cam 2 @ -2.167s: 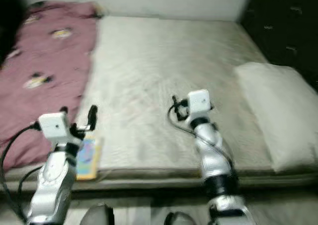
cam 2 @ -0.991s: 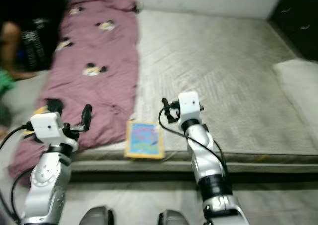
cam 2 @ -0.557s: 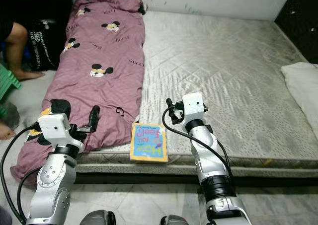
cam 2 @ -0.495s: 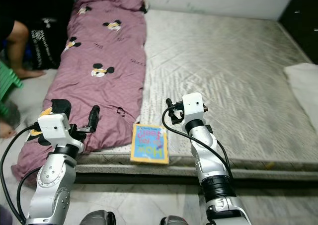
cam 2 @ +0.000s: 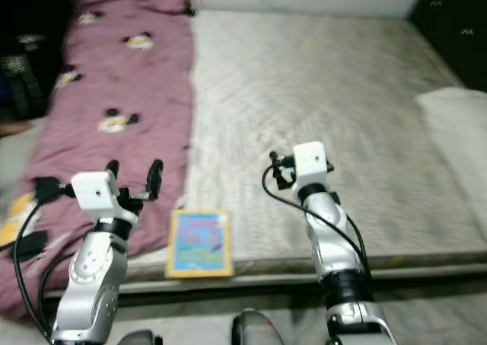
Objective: Clean up the room
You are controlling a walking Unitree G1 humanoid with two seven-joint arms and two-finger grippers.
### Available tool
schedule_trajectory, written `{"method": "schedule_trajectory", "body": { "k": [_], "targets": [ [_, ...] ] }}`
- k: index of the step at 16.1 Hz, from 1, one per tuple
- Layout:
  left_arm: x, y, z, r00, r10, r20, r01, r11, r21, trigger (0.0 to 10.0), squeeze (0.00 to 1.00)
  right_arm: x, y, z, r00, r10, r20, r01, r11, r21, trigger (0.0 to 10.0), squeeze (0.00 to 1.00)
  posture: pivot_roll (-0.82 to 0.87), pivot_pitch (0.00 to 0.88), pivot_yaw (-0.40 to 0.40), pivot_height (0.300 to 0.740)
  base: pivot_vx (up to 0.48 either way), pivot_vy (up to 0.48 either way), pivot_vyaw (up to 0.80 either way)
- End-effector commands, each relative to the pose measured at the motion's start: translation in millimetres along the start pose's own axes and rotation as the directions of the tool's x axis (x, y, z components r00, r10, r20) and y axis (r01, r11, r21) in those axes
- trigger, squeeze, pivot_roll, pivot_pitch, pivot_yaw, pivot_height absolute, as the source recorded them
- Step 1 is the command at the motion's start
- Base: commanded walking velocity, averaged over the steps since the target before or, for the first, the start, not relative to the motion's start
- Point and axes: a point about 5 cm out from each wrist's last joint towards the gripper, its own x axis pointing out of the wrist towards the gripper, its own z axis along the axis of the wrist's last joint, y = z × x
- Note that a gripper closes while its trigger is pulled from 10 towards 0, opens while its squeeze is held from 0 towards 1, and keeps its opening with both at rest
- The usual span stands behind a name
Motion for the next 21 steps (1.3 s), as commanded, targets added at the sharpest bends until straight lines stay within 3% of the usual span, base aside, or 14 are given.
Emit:
{"method": "schedule_trajectory", "body": {
  "k": [1,6,16,21],
  "targets": [
    [-5.4,10.0,-2.9,0.999,0.038,-0.018,-0.038,0.999,0.016,10.0,0.0,1.7,9.9,2.0,0.999,0.033,0.007,-0.033,0.999,0.007,10.0,0.0,-0.02,0.102,-0.059,0.74,0.0,0.0,0.0],
    [-3.8,10.6,-3.7,0.998,0.052,-0.028,-0.052,0.999,0.006,10.0,0.0,3.0,9.5,0.6,0.999,0.033,-0.005,-0.033,0.999,0.021,10.0,0.0,-0.02,0.096,-0.059,0.74,0.0,0.0,-0.34],
    [-4.7,11.8,-4.9,0.997,0.064,-0.036,-0.064,0.998,-0.018,10.0,0.0,1.2,9.8,-3.3,0.999,0.039,-0.022,-0.039,0.999,0.013,10.0,0.0,-0.02,0.105,-0.06,0.74,0.0,0.48,0.0],
    [-7.3,12.2,-7.1,0.997,0.075,-0.034,-0.074,0.997,0.021,10.0,0.0,1.2,10.1,-4.7,0.999,0.039,-0.035,-0.039,0.999,0.017,10.0,0.0,-0.02,0.107,-0.061,0.74,0.0,0.0,-0.25]
  ]
}}
